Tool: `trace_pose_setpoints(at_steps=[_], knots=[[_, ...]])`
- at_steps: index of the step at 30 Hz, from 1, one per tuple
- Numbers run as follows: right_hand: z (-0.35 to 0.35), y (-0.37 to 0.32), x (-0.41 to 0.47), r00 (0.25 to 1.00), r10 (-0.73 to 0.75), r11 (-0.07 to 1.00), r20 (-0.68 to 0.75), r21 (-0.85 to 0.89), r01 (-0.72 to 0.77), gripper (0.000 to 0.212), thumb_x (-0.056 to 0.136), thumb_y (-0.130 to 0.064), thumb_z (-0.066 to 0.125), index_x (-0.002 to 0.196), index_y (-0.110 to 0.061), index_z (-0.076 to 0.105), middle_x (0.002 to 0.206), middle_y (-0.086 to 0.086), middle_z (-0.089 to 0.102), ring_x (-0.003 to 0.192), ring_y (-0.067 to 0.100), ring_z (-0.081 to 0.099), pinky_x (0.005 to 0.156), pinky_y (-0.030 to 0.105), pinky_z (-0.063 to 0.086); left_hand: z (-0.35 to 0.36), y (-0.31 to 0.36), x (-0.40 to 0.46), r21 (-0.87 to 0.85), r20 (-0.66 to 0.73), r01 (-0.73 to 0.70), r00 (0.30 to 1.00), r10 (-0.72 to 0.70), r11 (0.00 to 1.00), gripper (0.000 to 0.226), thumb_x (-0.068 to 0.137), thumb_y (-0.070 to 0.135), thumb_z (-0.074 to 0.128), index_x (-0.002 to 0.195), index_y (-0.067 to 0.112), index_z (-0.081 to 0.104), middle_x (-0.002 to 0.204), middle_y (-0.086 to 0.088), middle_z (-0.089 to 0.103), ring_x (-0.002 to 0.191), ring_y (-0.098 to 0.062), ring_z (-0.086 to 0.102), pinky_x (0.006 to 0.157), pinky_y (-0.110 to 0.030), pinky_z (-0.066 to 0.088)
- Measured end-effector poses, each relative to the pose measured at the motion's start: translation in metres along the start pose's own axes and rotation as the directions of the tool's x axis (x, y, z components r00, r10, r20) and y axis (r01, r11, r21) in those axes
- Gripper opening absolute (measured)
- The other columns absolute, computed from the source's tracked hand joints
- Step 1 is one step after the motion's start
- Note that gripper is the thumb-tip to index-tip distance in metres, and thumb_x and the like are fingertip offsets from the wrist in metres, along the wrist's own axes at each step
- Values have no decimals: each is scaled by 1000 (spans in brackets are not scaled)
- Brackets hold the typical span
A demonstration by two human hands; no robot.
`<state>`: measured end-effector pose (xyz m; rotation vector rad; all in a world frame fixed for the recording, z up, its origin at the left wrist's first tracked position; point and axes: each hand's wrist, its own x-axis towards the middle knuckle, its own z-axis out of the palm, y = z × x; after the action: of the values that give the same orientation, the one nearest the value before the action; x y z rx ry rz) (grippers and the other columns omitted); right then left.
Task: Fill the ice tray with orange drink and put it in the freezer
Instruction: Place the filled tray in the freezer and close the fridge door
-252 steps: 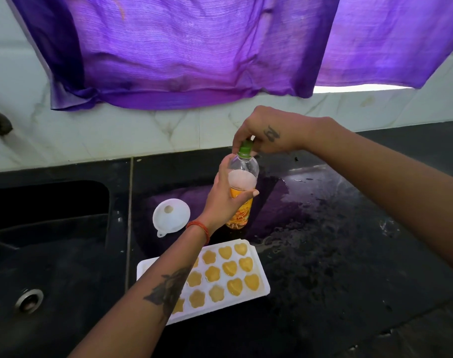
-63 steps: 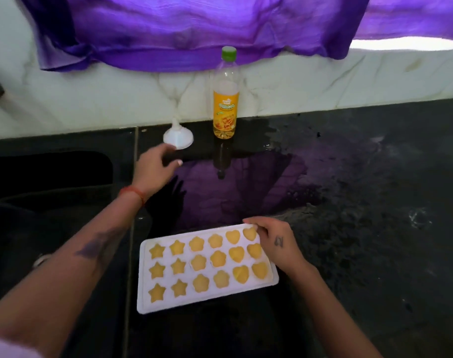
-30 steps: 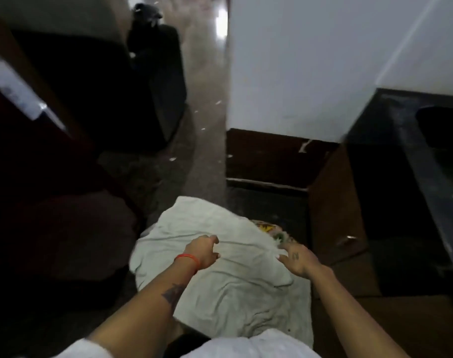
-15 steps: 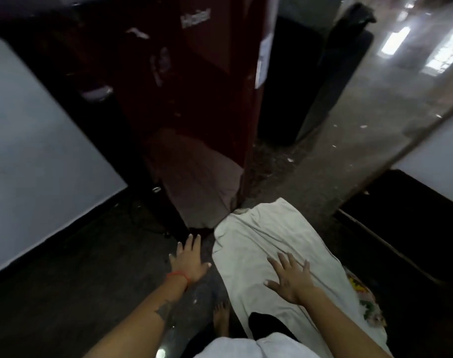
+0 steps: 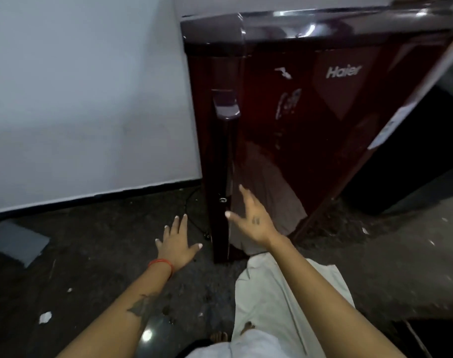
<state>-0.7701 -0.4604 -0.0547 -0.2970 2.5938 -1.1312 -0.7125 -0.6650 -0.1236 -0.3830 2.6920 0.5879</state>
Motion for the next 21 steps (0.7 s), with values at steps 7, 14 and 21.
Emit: trace_pose_setpoints(at_steps=[7,14,21], knots=[[-12,-68,45,946,40,994,-322,108,-6,75,87,-45,60,143,-5,31,137,20,47,126,32,46,100,33,38,-11,2,-5,-152,-39,12,999,-18,988,91,85,48,59,150,29,-1,159,-2,11,145,-34,12,112,-61,18],[-14,-66,40,929,13,1000,-370,12,-9,72,87,-49,58,137,-2,38,112,18,63,105,33,60,88,43,50,-15,5,17,-295,35,-40,998,53,955,84,87,38,61,150,24,8,149,-11,36,134,-29,38,109,-43,34],[-6,-72,33,874,54,996,-483,-39,-83,61,84,-52,58,125,-7,51,99,15,68,92,30,64,82,41,51,-36,23,56,-395,-51,-239,970,238,887,88,83,38,66,150,26,10,153,-10,29,134,-29,38,108,-42,37]])
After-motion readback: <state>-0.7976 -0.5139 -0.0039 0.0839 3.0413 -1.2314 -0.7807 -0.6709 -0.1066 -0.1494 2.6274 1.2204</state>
